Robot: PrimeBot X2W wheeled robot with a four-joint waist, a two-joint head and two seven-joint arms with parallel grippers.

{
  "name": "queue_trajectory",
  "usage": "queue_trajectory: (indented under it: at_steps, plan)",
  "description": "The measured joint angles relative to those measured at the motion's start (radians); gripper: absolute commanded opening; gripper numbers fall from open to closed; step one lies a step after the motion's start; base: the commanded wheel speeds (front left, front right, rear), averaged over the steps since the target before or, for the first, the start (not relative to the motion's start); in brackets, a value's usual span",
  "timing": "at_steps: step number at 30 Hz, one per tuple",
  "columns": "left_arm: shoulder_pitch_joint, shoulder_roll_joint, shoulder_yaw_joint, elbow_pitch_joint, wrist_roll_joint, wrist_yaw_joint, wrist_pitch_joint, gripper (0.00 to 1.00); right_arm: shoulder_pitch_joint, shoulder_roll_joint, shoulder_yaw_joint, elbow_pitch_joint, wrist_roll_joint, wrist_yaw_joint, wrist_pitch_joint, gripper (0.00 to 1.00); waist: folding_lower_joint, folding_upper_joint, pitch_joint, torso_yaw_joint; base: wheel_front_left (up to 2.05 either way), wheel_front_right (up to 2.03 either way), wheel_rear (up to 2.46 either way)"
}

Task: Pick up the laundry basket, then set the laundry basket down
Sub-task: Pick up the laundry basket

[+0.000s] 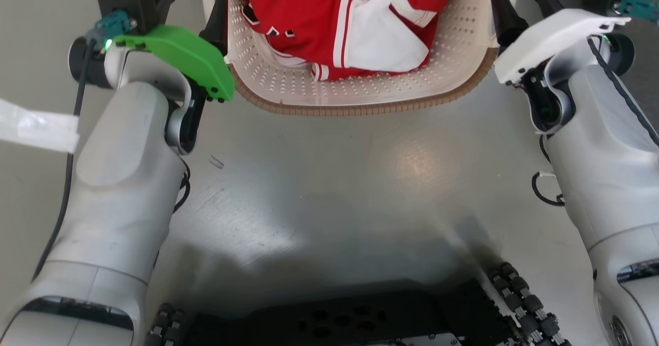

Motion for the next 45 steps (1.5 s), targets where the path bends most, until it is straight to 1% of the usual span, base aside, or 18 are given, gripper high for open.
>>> queue_trajectory:
  at_steps: [6, 10, 17, 18, 19, 20, 21, 22, 23, 24, 26, 27, 37, 45]
  plan:
    - [-0.040, -0.001, -0.029, 0.046, -0.009, -0.004, 0.009, 1.00, -0.047, 0.015, 0.014, 0.048, 0.009, 0.001, 0.002, 1.00, 0.0000, 0.0000, 0.040, -0.003, 0.00, 0.00, 0.00]
    - [-0.059, -0.001, -0.039, 0.075, -0.022, -0.006, 0.018, 1.00, -0.074, 0.019, 0.027, 0.076, 0.010, 0.009, 0.000, 1.00, 0.0000, 0.0000, 0.062, -0.008, 0.00, 0.00, 0.00]
    - [-0.088, -0.001, -0.063, 0.114, -0.050, -0.010, 0.016, 1.00, -0.100, 0.022, 0.036, 0.124, 0.019, 0.009, -0.025, 1.00, 0.0000, 0.0000, 0.082, -0.017, 0.00, 0.00, 0.00]
    - [-0.090, -0.001, -0.064, 0.119, -0.053, -0.010, 0.016, 1.00, -0.101, 0.023, 0.037, 0.130, 0.019, 0.009, -0.026, 0.89, 0.0000, 0.0000, 0.083, -0.018, 0.00, 0.00, 0.00]
    - [-0.093, -0.001, -0.065, 0.125, -0.053, -0.010, 0.012, 1.00, -0.104, 0.025, 0.039, 0.136, 0.019, 0.009, -0.029, 0.54, 0.0000, 0.0000, 0.083, -0.018, 0.00, 0.00, 0.00]
    - [-0.097, -0.001, -0.067, 0.133, -0.053, -0.010, 0.008, 1.00, -0.108, 0.026, 0.040, 0.142, 0.020, 0.009, -0.035, 0.42, 0.0000, 0.0000, 0.084, -0.019, 0.00, 0.00, 0.00]
    - [-0.102, -0.001, -0.069, 0.140, -0.055, -0.010, 0.007, 0.87, -0.114, 0.027, 0.042, 0.149, 0.022, 0.009, -0.035, 0.31, 0.0000, 0.0000, 0.084, -0.019, 0.00, 0.00, 0.00]
    - [-0.102, -0.001, -0.069, 0.140, -0.055, -0.010, 0.007, 0.49, -0.114, 0.027, 0.042, 0.149, 0.022, 0.009, -0.035, 0.11, 0.0000, 0.0000, 0.084, -0.019, 0.00, 0.00, 0.00]
    - [-0.107, -0.001, -0.072, 0.147, -0.062, -0.010, 0.007, 0.34, -0.124, 0.028, 0.047, 0.158, 0.026, 0.009, -0.040, 0.00, 0.0000, 0.0000, 0.084, -0.020, 0.00, 0.00, 0.00]
    - [-0.110, -0.002, -0.075, 0.151, -0.063, -0.010, 0.006, 0.00, -0.127, 0.029, 0.050, 0.162, 0.027, 0.009, -0.044, 0.00, 0.0000, 0.0000, 0.084, -0.020, 0.00, 0.00, 0.00]
    - [-0.116, -0.009, -0.083, 0.158, -0.070, -0.018, 0.000, 0.00, -0.134, 0.032, 0.062, 0.170, 0.027, 0.015, -0.048, 0.00, 0.0000, 0.0000, 0.084, -0.020, 0.00, 0.00, 0.00]
    - [-0.119, -0.020, -0.083, 0.159, -0.074, -0.013, -0.007, 0.00, -0.136, 0.040, 0.068, 0.171, 0.027, 0.017, -0.053, 0.00, 0.0000, 0.0000, 0.084, -0.020, 0.00, 0.00, 0.00]
    - [-0.134, -0.017, -0.107, 0.209, -0.116, -0.008, -0.029, 0.00, -0.137, 0.051, 0.107, 0.214, 0.047, 0.016, -0.074, 0.00, -0.0001, 0.0000, 0.054, -0.017, 0.00, 0.00, 0.00]
    - [-0.130, -0.017, -0.128, 0.251, -0.138, -0.010, -0.041, 0.00, -0.135, 0.054, 0.148, 0.244, 0.067, 0.016, -0.079, 0.00, -0.0001, 0.0000, 0.004, -0.019, 0.00, 0.00, 0.00]
